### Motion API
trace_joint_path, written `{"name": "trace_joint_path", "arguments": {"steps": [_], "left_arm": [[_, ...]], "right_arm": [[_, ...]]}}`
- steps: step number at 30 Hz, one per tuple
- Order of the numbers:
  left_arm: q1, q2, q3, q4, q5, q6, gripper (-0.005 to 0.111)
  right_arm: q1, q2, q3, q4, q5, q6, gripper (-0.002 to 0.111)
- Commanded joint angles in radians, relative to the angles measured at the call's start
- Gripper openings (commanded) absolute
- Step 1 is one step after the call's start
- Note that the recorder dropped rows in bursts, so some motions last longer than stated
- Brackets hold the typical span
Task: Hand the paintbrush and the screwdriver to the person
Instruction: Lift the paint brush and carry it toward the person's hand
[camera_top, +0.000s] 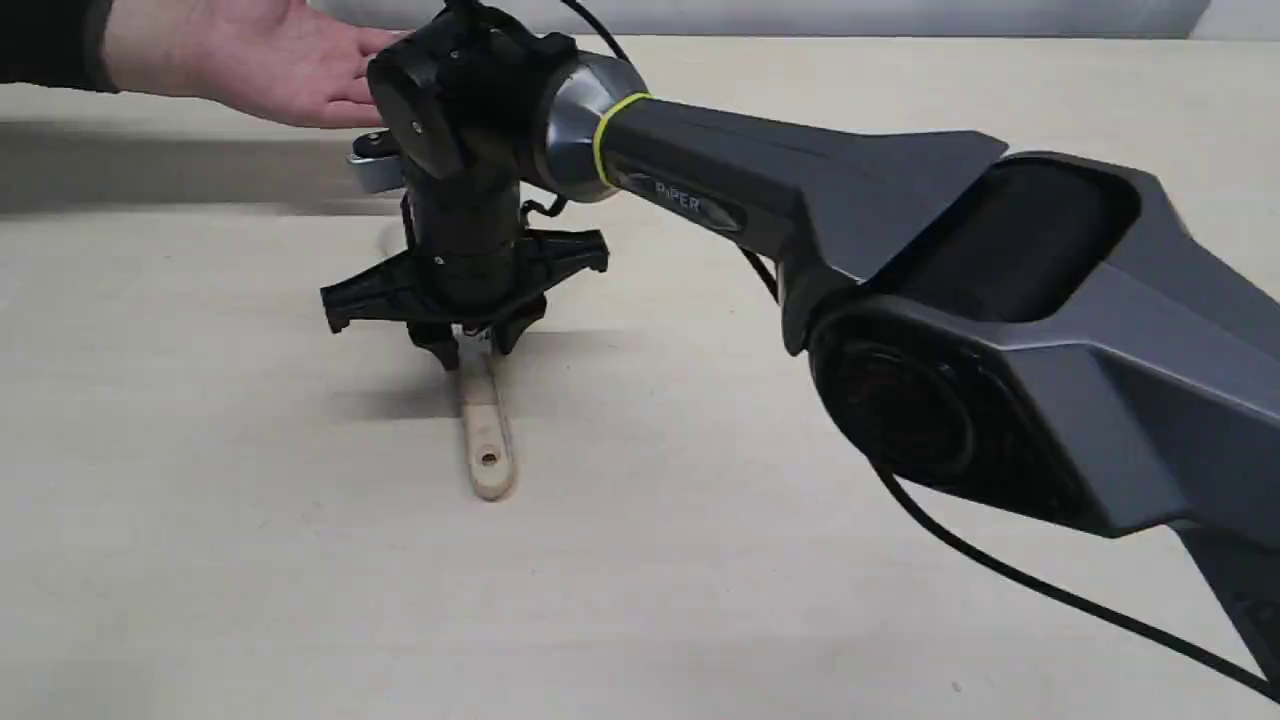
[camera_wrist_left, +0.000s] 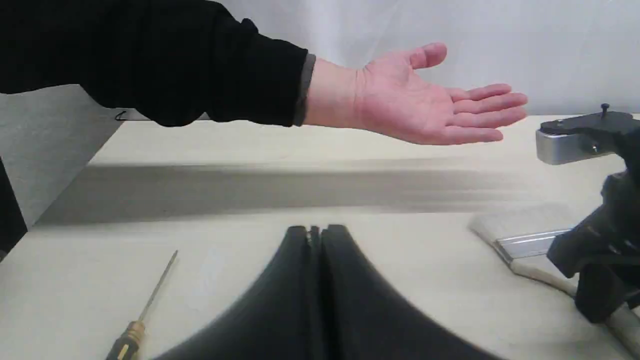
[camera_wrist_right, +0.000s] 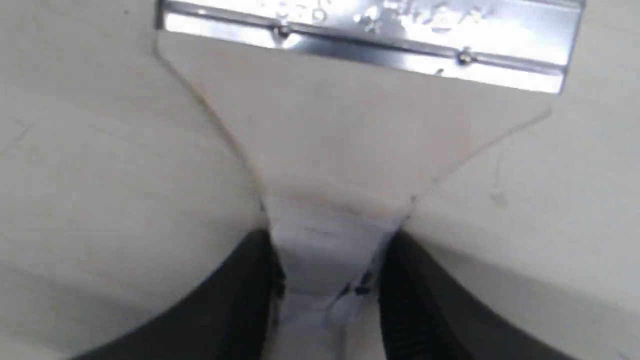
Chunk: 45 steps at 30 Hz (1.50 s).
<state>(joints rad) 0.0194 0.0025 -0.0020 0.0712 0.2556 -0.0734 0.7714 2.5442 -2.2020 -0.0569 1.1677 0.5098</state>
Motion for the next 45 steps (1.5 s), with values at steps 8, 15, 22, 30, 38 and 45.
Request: {"name": "trace_joint_path", "arguments": {"steps": [8, 15, 22, 30, 38, 45], "left_arm": [[-0.008, -0.002, 0.002, -0.002, -0.006, -0.002, 0.000], [-0.008, -0.002, 0.002, -0.004, -0.005, -0.002, 0.000], [-0.008, -0.002, 0.002, -0.004, -0.005, -0.002, 0.000], [-0.008, -0.002, 0.002, -0.004, -0.005, -0.002, 0.000], [-0.008, -0.002, 0.002, -0.002, -0.005, -0.002, 0.000], [-0.008, -0.002, 0.002, -0.002, -0.006, -0.002, 0.000]], "right_arm": [[0.020, 0.024, 0.012, -0.008, 0.053, -0.146, 0.004], [0.082, 0.000, -0.024, -0.016, 0.053, -0.211, 0.004], [0.131, -0.094, -0.098, -0.011, 0.053, -0.283, 0.004], [0.151, -0.252, -0.147, 0.037, 0.053, -0.332, 0.004], [0.149, -0.378, -0.149, 0.031, -0.061, -0.341, 0.004], [0.147, -0.318, -0.147, -0.050, -0.314, -0.376, 0.004]]}}
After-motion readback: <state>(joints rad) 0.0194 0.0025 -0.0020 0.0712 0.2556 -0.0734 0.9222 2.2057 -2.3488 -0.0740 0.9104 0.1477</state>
